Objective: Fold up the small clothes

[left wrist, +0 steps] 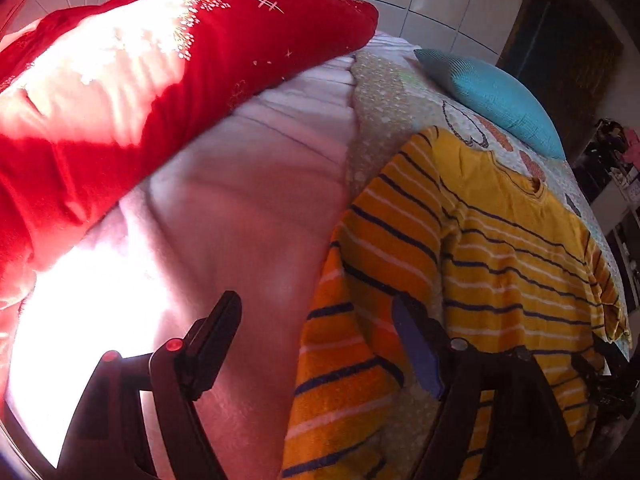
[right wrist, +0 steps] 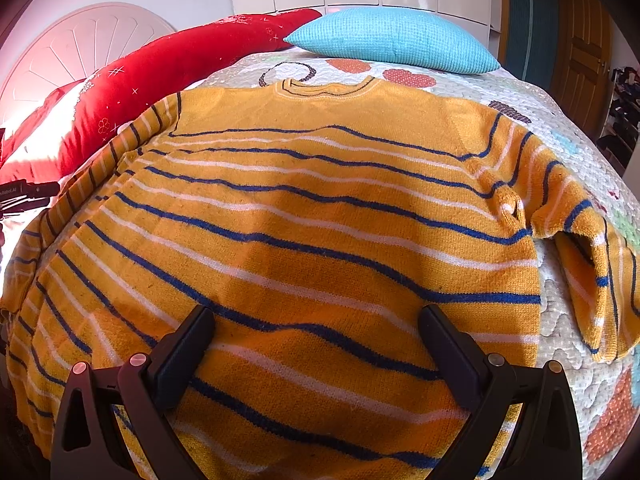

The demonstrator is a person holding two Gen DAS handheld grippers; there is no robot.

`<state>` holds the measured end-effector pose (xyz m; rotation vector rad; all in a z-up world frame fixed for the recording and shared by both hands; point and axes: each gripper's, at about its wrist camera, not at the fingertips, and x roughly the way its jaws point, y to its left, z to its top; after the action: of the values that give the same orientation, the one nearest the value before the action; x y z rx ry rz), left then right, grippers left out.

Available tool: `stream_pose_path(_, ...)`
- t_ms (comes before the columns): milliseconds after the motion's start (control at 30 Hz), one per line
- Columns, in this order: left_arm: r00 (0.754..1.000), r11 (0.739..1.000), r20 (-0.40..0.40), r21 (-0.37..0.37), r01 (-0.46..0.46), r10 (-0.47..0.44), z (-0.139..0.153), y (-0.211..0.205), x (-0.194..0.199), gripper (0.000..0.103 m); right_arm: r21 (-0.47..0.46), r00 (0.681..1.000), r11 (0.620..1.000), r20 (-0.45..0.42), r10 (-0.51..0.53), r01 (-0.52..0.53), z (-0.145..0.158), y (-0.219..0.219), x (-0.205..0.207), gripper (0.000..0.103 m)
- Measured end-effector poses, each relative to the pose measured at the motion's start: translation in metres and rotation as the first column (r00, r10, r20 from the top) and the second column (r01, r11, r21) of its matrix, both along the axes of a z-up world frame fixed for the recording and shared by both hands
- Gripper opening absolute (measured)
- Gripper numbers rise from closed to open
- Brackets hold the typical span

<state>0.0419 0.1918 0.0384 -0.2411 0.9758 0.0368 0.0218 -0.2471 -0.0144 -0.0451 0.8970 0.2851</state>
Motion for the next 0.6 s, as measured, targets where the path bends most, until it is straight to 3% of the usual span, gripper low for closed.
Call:
stream_pose_path(33, 0.999, 1.0, -0.031, -0.004, 0.017, -0.017, -0.006, -0.007, 0.003, 0.065, -0.004, 1.0, 1.0, 0.001, 0.0, 0.0, 0.0, 0.0, 0.0, 0.103)
stream_pose_path(67, 0.998, 1.0, -0.065, 0.012, 0.015, -0.014, -0.012, -0.011, 0.006, 0.014, -0.006, 1.0, 1.0, 0.002, -0.001, 0.001, 0.0, 0.0, 0.0, 0.103)
stream_pose_path(100, 0.995, 0.999, -0.095, 0.044, -0.015, 0.019, -0.016, -0.012, 0.009, 0.008, -0.007, 1.0, 1.0, 0.003, -0.001, 0.001, 0.0, 0.0, 0.0, 0.103)
stream_pose_path(200, 0.989, 0.987, -0.058, 0.098, -0.128, 0.134, -0.005, 0.009, 0.011, 0.008, -0.01, 1.0, 1.0, 0.004, -0.001, 0.001, 0.0, 0.0, 0.0, 0.103)
stream_pose_path(300, 0.965, 0.945, -0.007, 0.204, -0.256, 0.263, 0.015, 0.039, 0.02, 0.009, -0.008, 1.0, 1.0, 0.004, -0.001, 0.001, 0.0, 0.0, 0.0, 0.103)
stream_pose_path(367, 0.952, 0.926, 0.019, 0.226, -0.303, 0.307, 0.026, 0.055, 0.028, 0.014, -0.008, 1.0, 1.0, 0.003, -0.002, 0.002, 0.0, 0.001, 0.0, 0.103)
stream_pose_path(533, 0.96, 0.944, 0.036, 0.17, -0.281, 0.279, 0.044, 0.052, 0.02, 0.032, -0.007, 1.0, 1.0, 0.003, -0.002, 0.002, 0.0, 0.001, 0.0, 0.103)
stream_pose_path(600, 0.964, 0.953, 0.066, 0.146, -0.266, 0.259, 0.054, 0.038, 0.0, 0.046, -0.006, 1.0, 1.0, 0.002, -0.002, 0.002, 0.0, 0.001, 0.0, 0.103)
